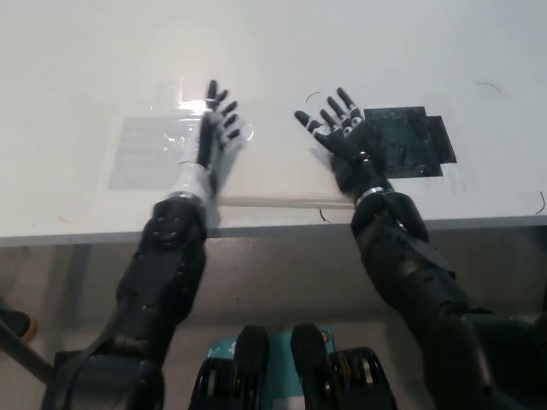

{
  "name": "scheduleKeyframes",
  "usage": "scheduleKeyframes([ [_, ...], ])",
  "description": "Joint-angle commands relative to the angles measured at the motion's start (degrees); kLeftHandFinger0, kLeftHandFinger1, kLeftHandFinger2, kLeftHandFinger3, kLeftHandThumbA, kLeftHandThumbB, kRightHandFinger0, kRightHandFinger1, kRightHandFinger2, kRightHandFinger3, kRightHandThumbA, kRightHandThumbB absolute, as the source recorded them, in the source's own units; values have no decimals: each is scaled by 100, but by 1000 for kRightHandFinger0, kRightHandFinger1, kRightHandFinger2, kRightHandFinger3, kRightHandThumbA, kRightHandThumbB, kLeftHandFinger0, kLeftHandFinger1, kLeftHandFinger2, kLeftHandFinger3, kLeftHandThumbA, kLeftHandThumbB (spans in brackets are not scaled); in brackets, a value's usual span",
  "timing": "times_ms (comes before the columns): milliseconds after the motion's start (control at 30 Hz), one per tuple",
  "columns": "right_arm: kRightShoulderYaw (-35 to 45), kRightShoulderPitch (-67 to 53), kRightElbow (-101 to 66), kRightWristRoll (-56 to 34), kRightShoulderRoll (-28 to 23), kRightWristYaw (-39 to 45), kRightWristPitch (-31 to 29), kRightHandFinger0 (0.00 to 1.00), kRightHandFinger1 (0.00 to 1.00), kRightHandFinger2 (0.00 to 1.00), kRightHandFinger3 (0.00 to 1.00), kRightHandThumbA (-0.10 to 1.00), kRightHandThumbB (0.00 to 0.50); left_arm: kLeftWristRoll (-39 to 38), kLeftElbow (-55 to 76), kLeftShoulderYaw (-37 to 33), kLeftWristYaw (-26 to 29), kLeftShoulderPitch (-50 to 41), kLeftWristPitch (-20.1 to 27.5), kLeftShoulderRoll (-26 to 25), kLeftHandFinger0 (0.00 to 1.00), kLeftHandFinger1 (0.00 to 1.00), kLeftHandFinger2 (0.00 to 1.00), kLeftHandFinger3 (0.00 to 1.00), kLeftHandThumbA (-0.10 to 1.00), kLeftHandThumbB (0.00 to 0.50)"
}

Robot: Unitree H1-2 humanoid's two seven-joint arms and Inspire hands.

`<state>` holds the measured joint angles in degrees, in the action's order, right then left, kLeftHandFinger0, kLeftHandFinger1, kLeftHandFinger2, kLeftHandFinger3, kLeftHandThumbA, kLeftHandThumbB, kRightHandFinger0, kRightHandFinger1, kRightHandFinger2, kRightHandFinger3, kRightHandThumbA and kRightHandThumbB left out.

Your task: A stack of napkins is kept in the middle of the table close to the robot and the robot places both its hands sideways on the stack. Then it moves its hands away from each other while pressing down on the napkins to make them smooth

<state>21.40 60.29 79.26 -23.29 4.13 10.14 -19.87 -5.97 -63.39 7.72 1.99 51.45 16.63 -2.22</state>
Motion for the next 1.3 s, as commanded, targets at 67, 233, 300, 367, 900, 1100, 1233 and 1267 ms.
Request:
scheduleKeyframes([
  [67,28,31,-411,-95,-191,307,-289,1000,1000,1000,1000,1000,232,-419,458,362,-421,-253,-123,-683,1000,1000,1000,1000,1000,269],
  [233,20,-97,-529,-109,-320,382,-326,1000,1000,1000,1000,1000,225,-486,1094,487,-579,-520,-234,-1110,1000,1000,1000,1000,1000,250],
  [300,11,-161,-570,-104,-362,401,-346,1000,1000,1000,1000,1000,238,-568,1535,558,-631,-717,-470,-1265,1000,1000,1000,1000,1000,233],
  [367,22,-191,-601,-121,-381,420,-341,1000,1000,1000,1000,1000,243,-626,1724,580,-755,-814,-501,-1373,1000,1000,1000,1000,1000,208],
  [900,-1224,-2538,-7512,1080,-41,147,580,1000,1000,1000,1000,1000,398,-284,6910,-238,-1040,-3269,-1300,-1160,1000,1000,1000,1000,1000,202],
  [1100,-1723,-3809,-10104,1476,124,459,579,1000,1000,1000,1000,1000,341,-10,8469,-566,-1188,-4393,-886,-1044,1000,1000,1000,1000,1000,262],
  [1233,-2028,-4594,-10608,1464,152,733,263,1000,1000,1000,1000,1000,294,314,8997,-655,-1184,-5001,-469,-887,1000,1000,1000,1000,1000,257],
  [1267,-2094,-4899,-10726,1578,217,770,119,1000,1000,1000,1000,1000,288,382,9064,-702,-1214,-5191,-254,-851,1000,1000,1000,1000,1000,265],
])
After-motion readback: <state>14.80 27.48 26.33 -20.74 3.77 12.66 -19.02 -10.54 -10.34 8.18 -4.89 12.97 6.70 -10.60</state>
